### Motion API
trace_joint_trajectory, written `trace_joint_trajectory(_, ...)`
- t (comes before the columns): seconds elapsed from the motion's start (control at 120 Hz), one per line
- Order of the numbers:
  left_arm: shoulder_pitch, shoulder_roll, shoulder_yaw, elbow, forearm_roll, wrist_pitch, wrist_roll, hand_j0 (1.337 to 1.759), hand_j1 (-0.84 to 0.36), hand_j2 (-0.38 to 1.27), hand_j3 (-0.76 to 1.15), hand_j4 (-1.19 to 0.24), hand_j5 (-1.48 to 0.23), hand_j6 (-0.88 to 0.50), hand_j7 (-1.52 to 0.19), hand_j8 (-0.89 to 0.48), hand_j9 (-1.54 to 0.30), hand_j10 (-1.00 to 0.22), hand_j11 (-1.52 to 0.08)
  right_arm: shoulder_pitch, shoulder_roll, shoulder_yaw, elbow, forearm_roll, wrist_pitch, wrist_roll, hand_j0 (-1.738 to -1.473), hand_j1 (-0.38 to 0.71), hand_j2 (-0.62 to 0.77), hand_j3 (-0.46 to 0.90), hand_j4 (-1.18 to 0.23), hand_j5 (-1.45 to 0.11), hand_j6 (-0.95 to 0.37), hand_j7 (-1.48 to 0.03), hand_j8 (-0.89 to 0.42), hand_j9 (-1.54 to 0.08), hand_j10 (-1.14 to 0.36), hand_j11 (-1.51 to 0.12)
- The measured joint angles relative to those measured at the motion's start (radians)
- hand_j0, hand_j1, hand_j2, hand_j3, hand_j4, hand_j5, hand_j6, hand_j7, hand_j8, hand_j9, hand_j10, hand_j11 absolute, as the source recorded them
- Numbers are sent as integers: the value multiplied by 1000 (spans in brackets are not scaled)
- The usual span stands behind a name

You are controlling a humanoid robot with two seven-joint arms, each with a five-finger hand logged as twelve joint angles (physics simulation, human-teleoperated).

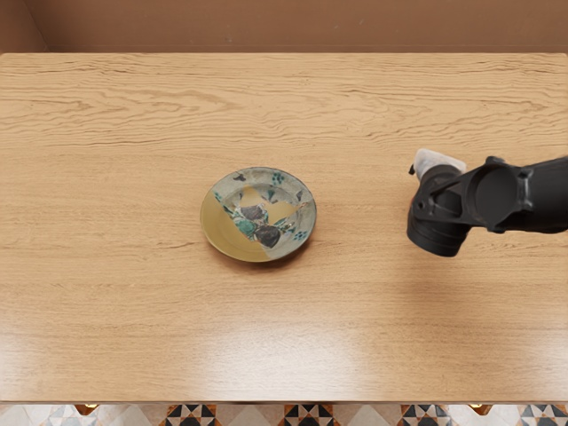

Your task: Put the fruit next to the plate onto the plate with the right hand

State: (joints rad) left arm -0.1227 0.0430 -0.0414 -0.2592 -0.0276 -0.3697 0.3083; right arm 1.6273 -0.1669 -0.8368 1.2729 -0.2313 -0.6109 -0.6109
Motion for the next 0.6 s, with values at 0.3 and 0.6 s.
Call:
trace_joint_trajectory(0.3,0,0,0,0,0,0,0,1658,349,0,0,0,0,0,0,0,0,0,0,-30,25,0,-63,0,0,-1,-1658,66,-58,0,-345,-450,-347,-448,-346,-449,-346,-448)
trace_joint_trajectory(0.6,0,0,0,0,0,0,0,1658,349,0,0,0,0,0,0,0,0,0,0,-54,57,7,-119,-1,0,0,-1658,176,-75,0,-415,-544,-418,-541,-416,-543,-416,-543)
